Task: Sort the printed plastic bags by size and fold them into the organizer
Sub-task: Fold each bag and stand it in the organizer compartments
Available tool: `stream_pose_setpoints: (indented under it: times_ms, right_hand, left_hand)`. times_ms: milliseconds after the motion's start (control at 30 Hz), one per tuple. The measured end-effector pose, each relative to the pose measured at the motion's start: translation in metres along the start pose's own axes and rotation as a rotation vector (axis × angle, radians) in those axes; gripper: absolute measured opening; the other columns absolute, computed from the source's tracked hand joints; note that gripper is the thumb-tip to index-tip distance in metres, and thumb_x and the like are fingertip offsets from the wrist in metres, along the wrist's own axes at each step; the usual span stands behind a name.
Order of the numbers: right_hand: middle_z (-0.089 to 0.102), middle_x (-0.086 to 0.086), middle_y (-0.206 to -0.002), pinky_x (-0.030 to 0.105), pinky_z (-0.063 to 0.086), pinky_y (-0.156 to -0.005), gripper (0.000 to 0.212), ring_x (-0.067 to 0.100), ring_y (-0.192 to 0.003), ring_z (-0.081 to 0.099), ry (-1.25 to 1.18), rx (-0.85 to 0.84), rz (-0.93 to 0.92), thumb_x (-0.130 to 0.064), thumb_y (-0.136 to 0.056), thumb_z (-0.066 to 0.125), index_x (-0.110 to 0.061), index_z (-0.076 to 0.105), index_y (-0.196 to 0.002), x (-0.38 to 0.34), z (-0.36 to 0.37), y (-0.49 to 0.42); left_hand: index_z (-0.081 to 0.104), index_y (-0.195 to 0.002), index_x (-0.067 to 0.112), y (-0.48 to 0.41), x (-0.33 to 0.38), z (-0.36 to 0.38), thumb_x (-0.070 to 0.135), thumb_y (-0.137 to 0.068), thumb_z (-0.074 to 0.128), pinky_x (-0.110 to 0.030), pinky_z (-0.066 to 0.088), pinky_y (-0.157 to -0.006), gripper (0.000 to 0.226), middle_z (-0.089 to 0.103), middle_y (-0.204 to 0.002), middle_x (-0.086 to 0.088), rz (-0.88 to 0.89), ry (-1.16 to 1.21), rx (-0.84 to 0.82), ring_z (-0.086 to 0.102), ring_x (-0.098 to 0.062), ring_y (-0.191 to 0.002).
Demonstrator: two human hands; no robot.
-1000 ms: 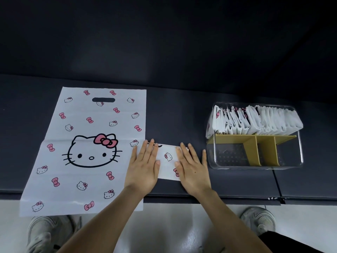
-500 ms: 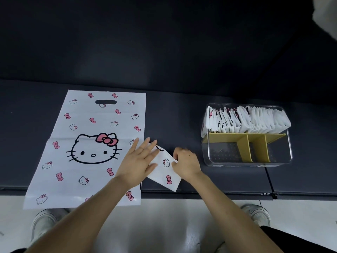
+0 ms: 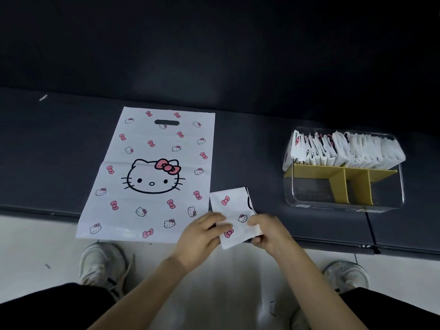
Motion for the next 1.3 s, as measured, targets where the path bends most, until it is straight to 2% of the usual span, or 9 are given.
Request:
stream_pose_setpoints:
  times_ms: [133,267,367,467,567,667,867,1033,1300]
  right_hand:
    - [0.049,0.004,-0.062,0.018,0.019,-0.039,0.015,0.01,-0.042,0.035,0.163,-0.064,-0.044,0.001,-0.083,0.057,-0.014,0.058,-0.084,-0.002,-0.013,0.008]
    - [0.065,0.001,-0.1,0.021,0.042,-0.079,0.039,0.009,-0.086,0.058,0.363,0.033,-0.445,-0.03,-0.091,0.062,-0.034,0.049,-0.127,-0.004,-0.031,0.009]
    - [0.057,-0.016,-0.123,0.019,0.038,-0.095,0.048,0.001,-0.112,0.052,0.323,-0.115,-0.577,-0.029,-0.088,0.065,-0.035,0.048,-0.132,-0.006,-0.029,0.015]
    - [0.067,-0.01,-0.111,0.018,0.046,-0.088,0.052,0.004,-0.101,0.061,0.424,-0.125,-0.581,-0.013,-0.078,0.076,-0.024,0.055,-0.124,-0.003,-0.02,0.001]
    - [0.068,-0.004,-0.08,0.028,0.047,-0.073,0.017,0.014,-0.074,0.061,0.4,0.073,-0.604,-0.021,-0.082,0.072,-0.008,0.063,-0.088,-0.003,-0.016,-0.011]
    - [0.039,-0.01,-0.048,0.03,0.03,-0.058,0.042,0.012,-0.055,0.034,0.419,0.186,-0.589,-0.028,-0.087,0.065,-0.013,0.041,-0.057,-0.003,-0.015,-0.018]
    - [0.028,-0.001,-0.049,0.031,0.023,-0.05,0.049,0.018,-0.052,0.025,0.471,0.378,-0.522,-0.023,-0.084,0.065,-0.014,0.028,-0.053,-0.009,-0.007,-0.017]
    - [0.026,-0.001,-0.047,0.028,0.019,-0.046,0.051,0.016,-0.048,0.022,0.594,0.402,-0.507,-0.026,-0.083,0.065,-0.015,0.026,-0.052,-0.015,-0.002,-0.022]
    - [0.031,-0.006,-0.052,0.03,0.023,-0.05,0.049,0.014,-0.051,0.029,0.676,0.49,-0.517,-0.028,-0.091,0.059,-0.019,0.026,-0.055,-0.006,0.002,-0.023]
  left_hand:
    - [0.068,-0.112,0.021,0.001,-0.008,-0.004,0.021,-0.09,0.044,-0.011,0.032,-0.102,0.032,0.066,-0.117,0.003,-0.165,0.12,-0.033,0.052,-0.007,-0.115]
    - [0.069,-0.087,0.023,-0.009,-0.009,-0.013,0.024,-0.096,0.054,-0.007,0.035,-0.065,0.017,0.06,-0.072,0.033,-0.41,0.205,-0.024,0.053,0.013,-0.075]
    - [0.053,-0.066,0.025,-0.013,-0.013,-0.009,0.037,-0.095,0.051,-0.015,0.031,-0.056,0.031,0.049,-0.06,0.008,-0.534,0.198,-0.027,0.046,-0.004,-0.057]
    - [0.057,-0.073,0.009,-0.016,-0.017,-0.004,0.056,-0.085,0.036,-0.017,0.03,-0.055,0.053,0.048,-0.066,0.001,-0.614,0.126,-0.037,0.041,-0.008,-0.058]
    - [0.043,-0.059,0.019,-0.023,-0.016,-0.005,0.049,-0.093,0.047,-0.017,0.026,-0.052,0.046,0.039,-0.062,0.003,-0.654,0.05,-0.037,0.039,-0.011,-0.059]
    - [0.032,-0.058,0.022,-0.03,-0.012,-0.004,0.041,-0.094,0.053,-0.017,0.024,-0.05,0.045,0.038,-0.056,0.006,-0.743,-0.009,0.008,0.039,-0.018,-0.062]
    - [0.052,-0.074,0.015,-0.039,0.0,0.0,0.035,-0.091,0.06,-0.013,0.029,-0.052,0.027,0.055,-0.057,0.01,-0.911,0.042,0.217,0.053,-0.018,-0.065]
    - [0.062,-0.094,0.009,-0.043,0.003,0.003,0.024,-0.083,0.07,-0.031,0.04,-0.069,0.021,0.064,-0.069,-0.002,-0.992,0.013,0.336,0.062,-0.028,-0.076]
    - [0.06,-0.079,0.012,-0.061,-0.004,0.01,0.046,-0.096,0.041,-0.028,0.037,-0.06,0.043,0.062,-0.074,-0.004,-1.067,-0.143,0.072,0.057,-0.026,-0.071]
Point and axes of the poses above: each hand's wrist, its own y-axis away from the middle knuckle, its own z-axis out of the palm, x = y × z, the point moved 3 cm from there along -y, towards the middle knuckle
